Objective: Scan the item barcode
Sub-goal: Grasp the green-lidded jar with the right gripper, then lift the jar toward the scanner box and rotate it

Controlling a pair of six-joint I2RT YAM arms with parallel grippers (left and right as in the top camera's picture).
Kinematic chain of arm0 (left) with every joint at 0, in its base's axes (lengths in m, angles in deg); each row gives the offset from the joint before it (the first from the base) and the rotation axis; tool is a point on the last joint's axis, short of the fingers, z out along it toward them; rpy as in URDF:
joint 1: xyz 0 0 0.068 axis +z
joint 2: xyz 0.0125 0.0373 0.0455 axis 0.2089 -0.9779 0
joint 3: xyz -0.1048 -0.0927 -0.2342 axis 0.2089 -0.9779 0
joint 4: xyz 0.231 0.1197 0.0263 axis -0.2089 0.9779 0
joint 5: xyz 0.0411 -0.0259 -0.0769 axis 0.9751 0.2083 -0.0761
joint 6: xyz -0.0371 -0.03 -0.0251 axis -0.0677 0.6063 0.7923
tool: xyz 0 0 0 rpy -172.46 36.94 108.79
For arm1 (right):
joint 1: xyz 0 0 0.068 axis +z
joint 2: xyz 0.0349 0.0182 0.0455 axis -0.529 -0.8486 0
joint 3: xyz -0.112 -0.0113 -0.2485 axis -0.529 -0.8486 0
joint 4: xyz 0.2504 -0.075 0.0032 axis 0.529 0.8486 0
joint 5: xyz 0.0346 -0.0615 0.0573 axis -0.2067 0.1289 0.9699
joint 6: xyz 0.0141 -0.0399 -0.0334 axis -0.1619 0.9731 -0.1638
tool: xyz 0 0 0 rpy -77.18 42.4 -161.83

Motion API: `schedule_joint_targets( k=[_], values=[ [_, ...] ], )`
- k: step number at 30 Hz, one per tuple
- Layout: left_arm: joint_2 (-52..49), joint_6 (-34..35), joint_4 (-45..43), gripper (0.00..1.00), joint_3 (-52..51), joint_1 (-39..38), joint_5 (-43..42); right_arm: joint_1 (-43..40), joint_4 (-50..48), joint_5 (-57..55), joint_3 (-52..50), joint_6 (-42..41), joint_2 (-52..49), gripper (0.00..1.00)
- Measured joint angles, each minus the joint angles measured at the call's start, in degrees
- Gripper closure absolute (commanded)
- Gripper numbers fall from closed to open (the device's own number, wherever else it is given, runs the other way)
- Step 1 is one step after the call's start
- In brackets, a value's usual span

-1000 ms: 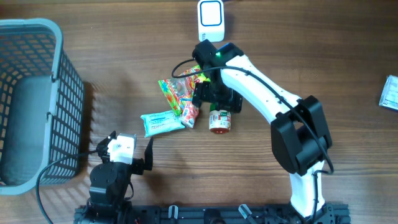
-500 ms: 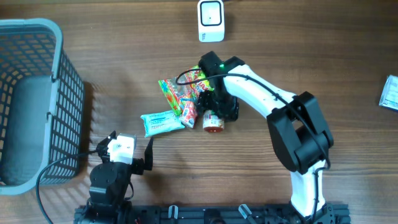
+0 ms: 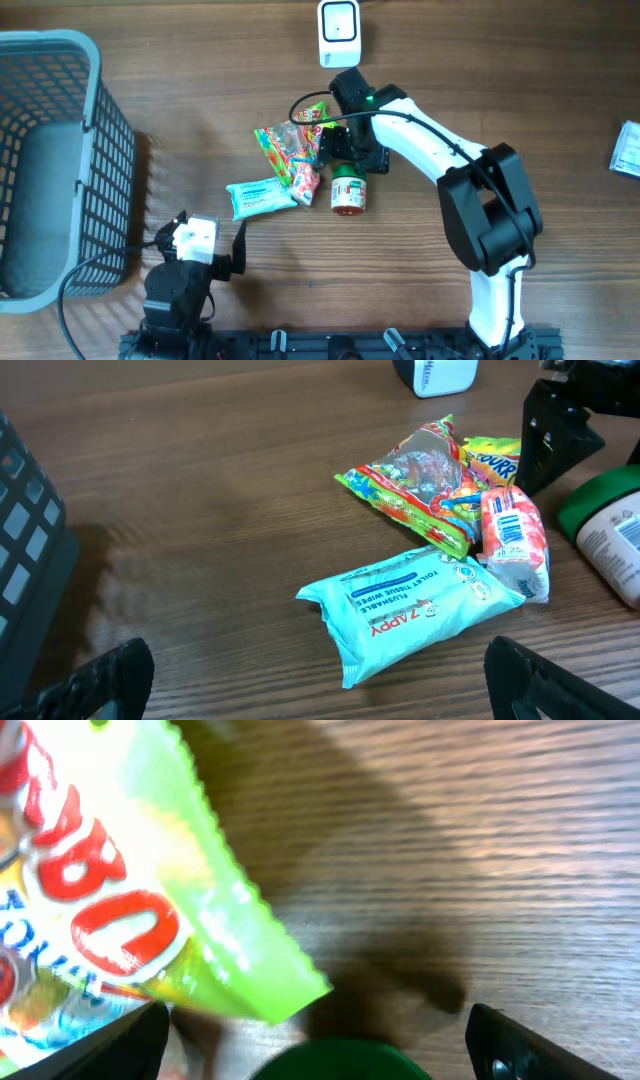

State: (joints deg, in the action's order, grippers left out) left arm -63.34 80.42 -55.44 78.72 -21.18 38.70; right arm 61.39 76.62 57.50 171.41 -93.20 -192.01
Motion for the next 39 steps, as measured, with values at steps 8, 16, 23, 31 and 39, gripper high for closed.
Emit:
schedule_joint_targets(
  k=[8, 16, 23, 31, 39],
  values=[
    [0.00, 0.02, 0.00, 0.00, 0.00, 0.00, 0.02, 0.02, 3.56, 1.60, 0.00, 5.46, 0.00, 0.01],
    [0.00, 0.02, 0.00, 0.00, 0.00, 0.00, 0.00, 0.02, 5.46, 2.01, -0.11, 9.01, 0.00, 0.25],
    [0.00, 0.02, 0.02, 0.00, 0.00, 0.00, 0.00, 0.00, 0.76, 2.29, -3.28, 7.34, 0.74, 0.31],
    [0.00, 0.02, 0.02, 0.00, 0.00, 0.00, 0.02, -0.04, -0.15, 12.70, -1.97, 7.91, 0.48, 0.32],
    [0.00, 0.02, 0.00, 0.00, 0.00, 0.00, 0.02, -1.75, 6.88, 27.32, 7.21, 13.14, 2.67, 0.31]
  ],
)
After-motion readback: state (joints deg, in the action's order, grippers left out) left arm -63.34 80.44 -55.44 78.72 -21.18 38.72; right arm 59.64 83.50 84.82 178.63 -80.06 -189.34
